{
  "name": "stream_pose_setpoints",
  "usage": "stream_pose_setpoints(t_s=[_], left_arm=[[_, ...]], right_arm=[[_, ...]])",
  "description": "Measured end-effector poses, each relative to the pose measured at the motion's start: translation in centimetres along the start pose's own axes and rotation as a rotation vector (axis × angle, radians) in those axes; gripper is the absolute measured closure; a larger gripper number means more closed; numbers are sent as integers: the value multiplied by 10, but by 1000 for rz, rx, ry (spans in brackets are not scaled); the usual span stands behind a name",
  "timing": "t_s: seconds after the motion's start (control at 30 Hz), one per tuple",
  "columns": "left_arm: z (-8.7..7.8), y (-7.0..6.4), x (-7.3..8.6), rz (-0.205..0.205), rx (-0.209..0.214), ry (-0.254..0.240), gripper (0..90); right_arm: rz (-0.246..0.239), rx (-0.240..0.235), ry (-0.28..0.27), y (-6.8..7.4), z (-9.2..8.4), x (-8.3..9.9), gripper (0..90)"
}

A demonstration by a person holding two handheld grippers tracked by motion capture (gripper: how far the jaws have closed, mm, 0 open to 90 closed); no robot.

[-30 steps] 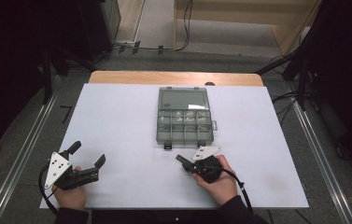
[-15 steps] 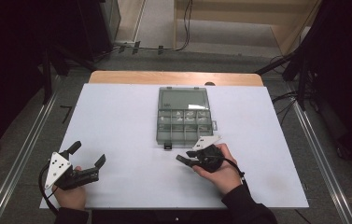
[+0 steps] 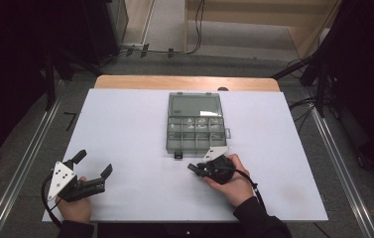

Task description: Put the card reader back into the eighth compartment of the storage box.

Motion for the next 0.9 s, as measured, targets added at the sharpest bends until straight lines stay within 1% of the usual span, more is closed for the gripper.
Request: stream_pose_setpoints(t_s=[0.2, 0.33, 0.7, 0.9], left_arm=[[0, 0, 0, -1, 0, -2, 23], [0, 0, 0, 1, 0, -1, 23], [0, 0, 0, -1, 0, -1, 23], [0, 0, 0, -1, 0, -3, 23]], right_arm=[[3, -7, 0, 0, -2, 0, 708], [10, -14, -18, -2, -6, -1, 709], [19, -15, -40, -5, -16, -6, 708], [23, -26, -54, -8, -22, -11, 709]])
Point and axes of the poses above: each handheld gripper's, and its own axes: z roughly forward along the jaws, x roughly out of its underside, y roughly to its left, the point moved 4 cm from there along z, roughly forward along the jaws, and after that the axes turned 7 degrees about x, right-handed, at the moved point
